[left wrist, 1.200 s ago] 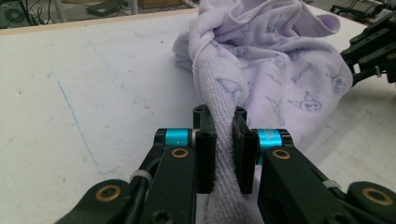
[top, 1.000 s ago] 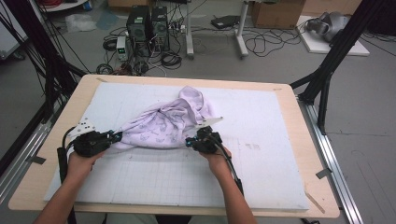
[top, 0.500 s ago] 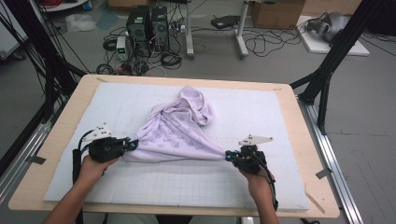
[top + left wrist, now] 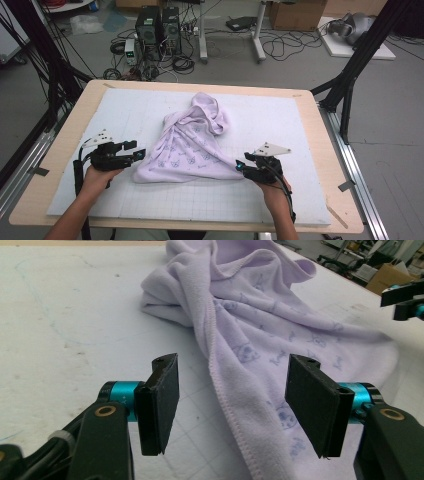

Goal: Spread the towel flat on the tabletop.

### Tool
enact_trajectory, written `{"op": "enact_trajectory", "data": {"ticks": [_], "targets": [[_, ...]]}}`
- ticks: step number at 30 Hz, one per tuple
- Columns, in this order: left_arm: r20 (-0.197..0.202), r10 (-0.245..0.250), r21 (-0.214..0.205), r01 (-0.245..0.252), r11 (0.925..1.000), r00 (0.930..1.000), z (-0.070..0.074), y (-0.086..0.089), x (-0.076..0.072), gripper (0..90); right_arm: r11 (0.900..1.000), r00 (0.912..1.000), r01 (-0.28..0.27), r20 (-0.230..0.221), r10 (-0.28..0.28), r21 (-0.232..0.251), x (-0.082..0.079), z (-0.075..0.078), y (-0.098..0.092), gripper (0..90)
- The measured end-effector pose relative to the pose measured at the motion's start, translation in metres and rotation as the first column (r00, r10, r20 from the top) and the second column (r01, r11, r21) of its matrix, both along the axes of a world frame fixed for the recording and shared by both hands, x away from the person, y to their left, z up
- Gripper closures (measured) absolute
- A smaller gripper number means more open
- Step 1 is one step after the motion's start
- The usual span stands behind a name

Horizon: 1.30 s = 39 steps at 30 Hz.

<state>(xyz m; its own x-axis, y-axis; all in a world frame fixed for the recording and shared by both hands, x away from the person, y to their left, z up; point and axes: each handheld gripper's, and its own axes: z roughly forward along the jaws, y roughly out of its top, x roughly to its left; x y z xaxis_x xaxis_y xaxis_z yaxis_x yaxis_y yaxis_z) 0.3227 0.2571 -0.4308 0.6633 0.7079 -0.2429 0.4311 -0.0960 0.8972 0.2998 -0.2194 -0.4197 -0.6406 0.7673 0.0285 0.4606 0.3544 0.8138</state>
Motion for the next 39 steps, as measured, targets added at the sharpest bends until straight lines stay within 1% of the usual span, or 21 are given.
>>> {"op": "enact_trajectory", "data": {"ticks": [2,5,6,7,8,11,13,14,15,16,22,25,27,28,29,31,32,33,35,37,39], "targets": [[-0.001,0.006,-0.001,-0.006,1.0000,1.0000,0.000,0.001,0.000,38.9,0.9989,1.0000,0.000,0.005,0.000,-0.046,0.010,-0.003,0.006,63.2],[0.006,0.018,0.004,-0.019,0.9998,0.9998,0.000,0.003,0.000,39.2,0.9993,0.9996,0.028,-0.004,-0.028,-0.026,0.020,-0.005,0.012,63.4],[0.007,0.025,0.001,-0.025,0.9997,0.9997,-0.001,0.004,0.000,39.5,0.9995,0.9995,0.030,-0.014,-0.030,-0.012,0.026,-0.005,0.014,65.3],[0.007,0.024,0.006,-0.024,0.9997,0.9997,-0.001,0.005,0.001,39.5,0.9991,0.9993,0.039,-0.002,-0.039,-0.020,0.034,-0.006,0.020,72.6],[0.006,0.028,0.003,-0.029,0.9996,0.9996,-0.002,0.005,0.001,39.5,0.9992,0.9995,0.031,-0.004,-0.031,-0.027,0.038,-0.006,0.024,73.3],[0.004,0.032,0.002,-0.032,0.9995,0.9995,-0.002,0.006,0.001,39.5,0.9969,0.9989,0.024,-0.038,-0.027,-0.074,0.054,-0.011,0.036,76.3],[0.005,0.033,0.005,-0.033,0.9994,0.9994,-0.002,0.006,0.001,39.5,0.9966,0.9976,0.019,-0.065,-0.025,-0.081,0.063,-0.015,0.045,76.3],[0.006,0.034,0.006,-0.034,0.9994,0.9994,-0.002,0.007,0.001,39.5,0.9970,0.9957,0.019,-0.089,-0.026,-0.076,0.067,-0.016,0.050,75.3],[0.006,0.036,0.006,-0.036,0.9993,0.9993,-0.002,0.007,0.001,39.5,0.9970,0.9957,0.019,-0.089,-0.026,-0.076,0.067,-0.016,0.050,75.3],[0.004,0.039,0.001,-0.039,0.9992,0.9992,-0.003,0.008,0.001,39.6,0.9967,0.9931,-0.009,-0.118,-0.001,-0.081,0.073,-0.017,0.059,74.2],[0.006,0.048,-0.001,-0.048,0.9988,0.9988,-0.003,0.012,0.002,39.8,0.9951,0.9891,-0.084,-0.126,0.077,-0.052,0.074,-0.018,0.083,67.6],[0.006,0.050,-0.002,-0.050,0.9987,0.9987,-0.004,0.012,0.002,39.9,0.9941,0.9869,-0.086,-0.142,0.076,-0.066,0.076,-0.022,0.090,62.5],[0.005,0.047,0.002,-0.047,0.9989,0.9989,-0.004,0.011,0.002,40.2,0.9959,0.9878,-0.062,-0.147,0.051,-0.067,0.077,-0.022,0.091,52.7],[0.005,0.047,0.002,-0.047,0.9989,0.9989,-0.004,0.011,0.002,40.2,0.9975,0.9858,-0.041,-0.165,0.031,-0.058,0.079,-0.023,0.090,46.3],[0.004,0.045,0.002,-0.045,0.9990,0.9990,-0.004,0.011,0.002,40.1,0.9994,0.9821,-0.028,-0.187,0.024,-0.019,0.081,-0.024,0.088,46.7],[0.005,0.042,0.006,-0.042,0.9991,0.9991,-0.004,0.010,0.003,40.2,0.9983,0.9846,-0.037,-0.172,0.029,-0.044,0.080,-0.024,0.089,51.2],[0.004,0.042,0.011,-0.042,0.9990,0.9991,-0.005,0.009,0.003,40.2,0.9975,0.9850,-0.049,-0.168,0.040,-0.051,0.080,-0.023,0.089,67.0],[0.004,0.042,0.011,-0.042,0.9990,0.9991,-0.005,0.009,0.003,40.2,0.9953,0.9773,-0.095,-0.192,0.090,-0.020,0.079,-0.022,0.089,79.7],[0.002,0.041,0.017,-0.041,0.9990,0.9991,-0.005,0.009,0.003,40.3,0.9937,0.9813,-0.099,-0.170,0.089,-0.052,0.076,-0.020,0.092,82.7],[0.003,0.040,0.017,-0.040,0.9990,0.9992,-0.005,0.010,0.003,40.3,0.9938,0.9885,-0.067,-0.141,0.055,-0.088,0.072,-0.017,0.089,83.6],[0.000,0.042,0.015,-0.042,0.9990,0.9991,-0.005,0.010,0.002,40.4,0.9949,0.9915,-0.046,-0.126,0.034,-0.090,0.071,-0.015,0.085,83.7]]}}
